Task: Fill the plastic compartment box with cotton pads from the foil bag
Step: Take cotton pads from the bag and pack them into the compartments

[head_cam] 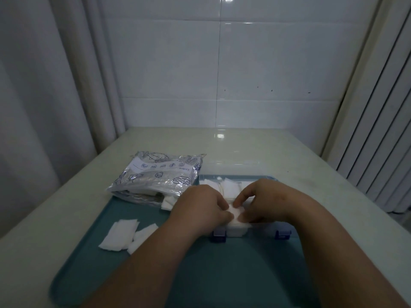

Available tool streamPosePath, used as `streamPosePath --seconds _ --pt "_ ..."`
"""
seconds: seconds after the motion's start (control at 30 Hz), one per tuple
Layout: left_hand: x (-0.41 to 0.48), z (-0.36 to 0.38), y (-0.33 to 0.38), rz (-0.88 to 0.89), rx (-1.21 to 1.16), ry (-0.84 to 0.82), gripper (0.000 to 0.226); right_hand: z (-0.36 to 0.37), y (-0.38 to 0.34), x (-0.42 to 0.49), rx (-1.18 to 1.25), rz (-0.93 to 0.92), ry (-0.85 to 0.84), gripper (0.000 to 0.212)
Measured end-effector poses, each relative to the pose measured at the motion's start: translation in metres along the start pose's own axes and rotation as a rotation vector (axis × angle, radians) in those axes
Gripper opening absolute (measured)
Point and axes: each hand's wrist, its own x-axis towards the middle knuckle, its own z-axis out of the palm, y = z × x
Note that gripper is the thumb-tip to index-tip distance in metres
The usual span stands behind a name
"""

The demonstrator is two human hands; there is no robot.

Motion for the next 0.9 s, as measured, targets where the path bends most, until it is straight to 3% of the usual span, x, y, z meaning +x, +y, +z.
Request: streamPosePath --seconds 0.23,0.67,0.8,0.9 --pt "0.005 -0.005 -0.002 0.035 0.027 -0.083 0.038 0.004 -0.001 0.005 -0.05 0.002 0.011 0.022" --pt "0.007 -0.002 -0.005 0.073 0.095 -0.041 0.041 0.003 -0.005 0.0 -0.157 -0.041 -0.014 0.028" --pt "0.002 -0.003 -0.009 0.097 0.018 -0.036 0.036 0.0 -0.005 -0.004 -0.162 -0.044 -0.001 0.025" --pt "-0.003 -0.013 -0.015 0.098 -0.17 -0.025 0.028 -0.004 -0.006 -0.005 -0.117 -0.071 0.109 0.014"
